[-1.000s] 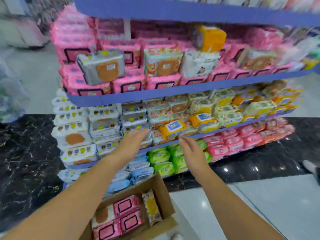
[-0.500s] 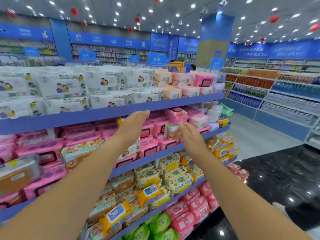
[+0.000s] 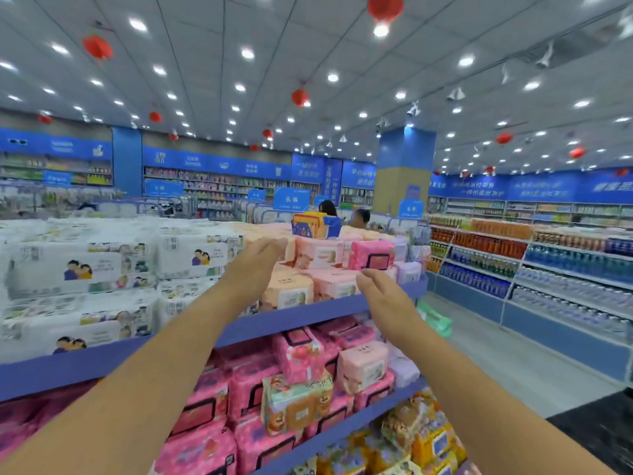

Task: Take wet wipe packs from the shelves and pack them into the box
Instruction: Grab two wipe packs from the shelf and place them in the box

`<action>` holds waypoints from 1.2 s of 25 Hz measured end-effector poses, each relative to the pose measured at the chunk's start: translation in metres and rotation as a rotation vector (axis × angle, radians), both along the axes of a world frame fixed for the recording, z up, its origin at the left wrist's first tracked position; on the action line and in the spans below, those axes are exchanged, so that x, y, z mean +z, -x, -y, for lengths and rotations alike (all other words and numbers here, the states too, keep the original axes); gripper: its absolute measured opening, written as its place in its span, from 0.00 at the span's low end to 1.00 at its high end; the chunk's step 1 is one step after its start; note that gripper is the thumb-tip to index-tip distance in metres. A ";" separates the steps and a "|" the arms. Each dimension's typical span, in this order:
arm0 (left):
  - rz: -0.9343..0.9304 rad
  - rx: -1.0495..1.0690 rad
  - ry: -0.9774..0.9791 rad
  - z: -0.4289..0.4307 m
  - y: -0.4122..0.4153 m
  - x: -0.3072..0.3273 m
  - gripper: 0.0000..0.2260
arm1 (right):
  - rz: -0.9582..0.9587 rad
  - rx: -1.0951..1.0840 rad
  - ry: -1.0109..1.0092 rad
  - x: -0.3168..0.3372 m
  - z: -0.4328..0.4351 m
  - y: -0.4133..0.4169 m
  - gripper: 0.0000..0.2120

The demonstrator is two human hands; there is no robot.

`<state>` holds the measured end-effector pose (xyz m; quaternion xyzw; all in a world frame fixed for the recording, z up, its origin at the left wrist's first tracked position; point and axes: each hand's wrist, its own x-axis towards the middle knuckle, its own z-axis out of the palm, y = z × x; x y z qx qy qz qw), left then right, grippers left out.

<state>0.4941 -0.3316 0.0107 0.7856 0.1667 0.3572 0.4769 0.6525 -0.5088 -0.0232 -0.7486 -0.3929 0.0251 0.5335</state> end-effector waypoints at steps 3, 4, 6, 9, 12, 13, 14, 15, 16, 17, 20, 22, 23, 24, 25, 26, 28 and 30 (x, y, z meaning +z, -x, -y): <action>0.013 0.020 -0.027 -0.039 -0.079 0.023 0.20 | 0.066 -0.020 0.005 0.020 -0.033 -0.084 0.24; 0.000 0.032 -0.032 -0.051 -0.106 0.030 0.21 | 0.079 -0.025 0.007 0.027 -0.043 -0.112 0.23; -0.033 0.051 -0.019 -0.071 -0.161 0.044 0.23 | 0.105 -0.042 0.015 0.037 -0.056 -0.166 0.23; -0.094 0.093 0.067 -0.088 -0.238 0.061 0.25 | 0.118 -0.050 0.033 0.042 -0.068 -0.235 0.23; -0.101 0.141 0.181 -0.109 -0.311 0.074 0.20 | 0.156 -0.020 0.058 0.041 -0.087 -0.317 0.23; -0.111 0.175 0.194 -0.117 -0.331 0.077 0.19 | 0.157 0.004 0.069 0.042 -0.095 -0.343 0.24; -0.122 0.228 0.188 -0.127 -0.351 0.080 0.18 | 0.160 0.034 0.083 0.042 -0.102 -0.368 0.25; -0.129 0.298 0.179 -0.136 -0.367 0.083 0.17 | 0.179 0.069 0.114 0.043 -0.110 -0.393 0.27; -0.117 0.369 0.189 -0.146 -0.379 0.086 0.15 | 0.223 0.098 0.163 0.044 -0.118 -0.414 0.28; -0.108 0.429 0.213 -0.154 -0.390 0.090 0.15 | 0.286 0.121 0.227 0.044 -0.126 -0.436 0.30; -0.150 0.567 0.280 -0.180 -0.423 0.097 0.20 | 0.489 0.234 0.450 0.051 -0.153 -0.501 0.45; -0.249 0.627 0.364 -0.190 -0.440 0.094 0.26 | 0.567 0.329 0.594 0.056 -0.175 -0.531 0.56; -0.288 0.636 0.433 -0.197 -0.448 0.091 0.28 | 0.567 0.372 0.660 0.057 -0.184 -0.541 0.57; -0.307 0.626 0.501 -0.204 -0.454 0.089 0.28 | 0.566 0.407 0.712 0.059 -0.191 -0.547 0.57; -0.322 0.606 0.554 -0.210 -0.458 0.088 0.28 | 0.568 0.426 0.750 0.060 -0.196 -0.551 0.57; -0.365 0.599 0.587 -0.221 -0.463 0.086 0.29 | 0.581 0.445 0.763 0.059 -0.201 -0.556 0.56; -0.479 0.594 0.620 -0.239 -0.471 0.085 0.30 | 0.601 0.458 0.746 0.054 -0.210 -0.567 0.52; -0.546 0.585 0.625 -0.244 -0.472 0.086 0.27 | 0.606 0.472 0.711 0.051 -0.214 -0.572 0.48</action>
